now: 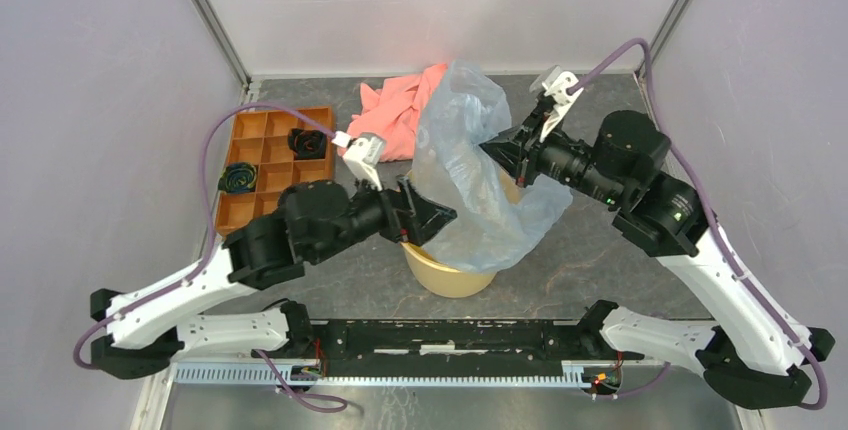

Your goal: Put the trash bags into the trash bin

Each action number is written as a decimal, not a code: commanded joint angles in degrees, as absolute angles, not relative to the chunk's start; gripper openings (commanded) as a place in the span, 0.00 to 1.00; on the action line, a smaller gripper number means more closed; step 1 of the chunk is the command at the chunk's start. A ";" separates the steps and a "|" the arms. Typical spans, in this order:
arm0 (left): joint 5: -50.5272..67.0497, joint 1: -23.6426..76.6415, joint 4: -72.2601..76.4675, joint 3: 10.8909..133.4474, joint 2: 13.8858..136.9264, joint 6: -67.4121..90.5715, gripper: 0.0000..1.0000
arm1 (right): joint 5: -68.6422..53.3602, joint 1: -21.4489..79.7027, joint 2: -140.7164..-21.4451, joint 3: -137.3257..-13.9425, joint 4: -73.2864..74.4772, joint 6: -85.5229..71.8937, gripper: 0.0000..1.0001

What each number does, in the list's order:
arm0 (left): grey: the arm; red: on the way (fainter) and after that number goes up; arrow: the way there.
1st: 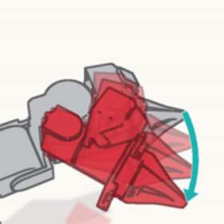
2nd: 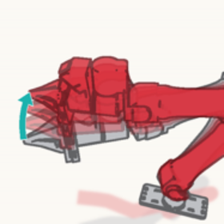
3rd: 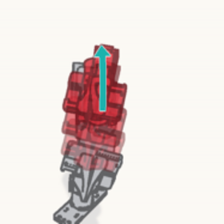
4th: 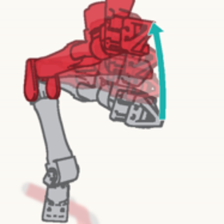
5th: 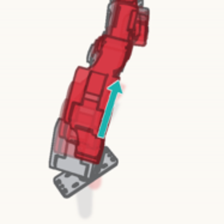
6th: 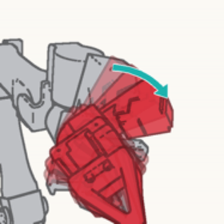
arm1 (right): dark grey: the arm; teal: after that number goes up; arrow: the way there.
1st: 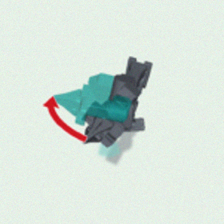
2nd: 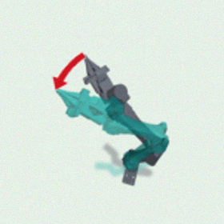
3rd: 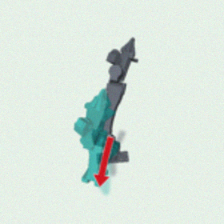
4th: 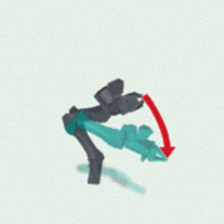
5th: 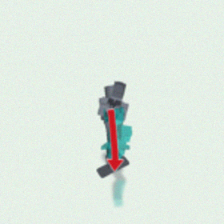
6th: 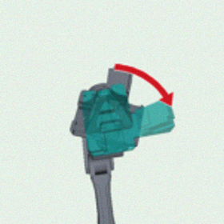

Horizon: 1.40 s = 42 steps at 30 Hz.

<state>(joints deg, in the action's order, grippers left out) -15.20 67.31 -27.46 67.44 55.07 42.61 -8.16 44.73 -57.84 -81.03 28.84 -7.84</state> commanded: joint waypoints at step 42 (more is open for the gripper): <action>-20.67 67.41 -45.76 59.57 27.53 57.03 1.00 | 20.95 62.11 -87.84 -69.09 33.90 -21.29 0.00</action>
<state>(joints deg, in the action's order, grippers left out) -18.24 67.31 -46.48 59.35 27.42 55.07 22.90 62.13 -91.11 -63.75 34.35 -23.05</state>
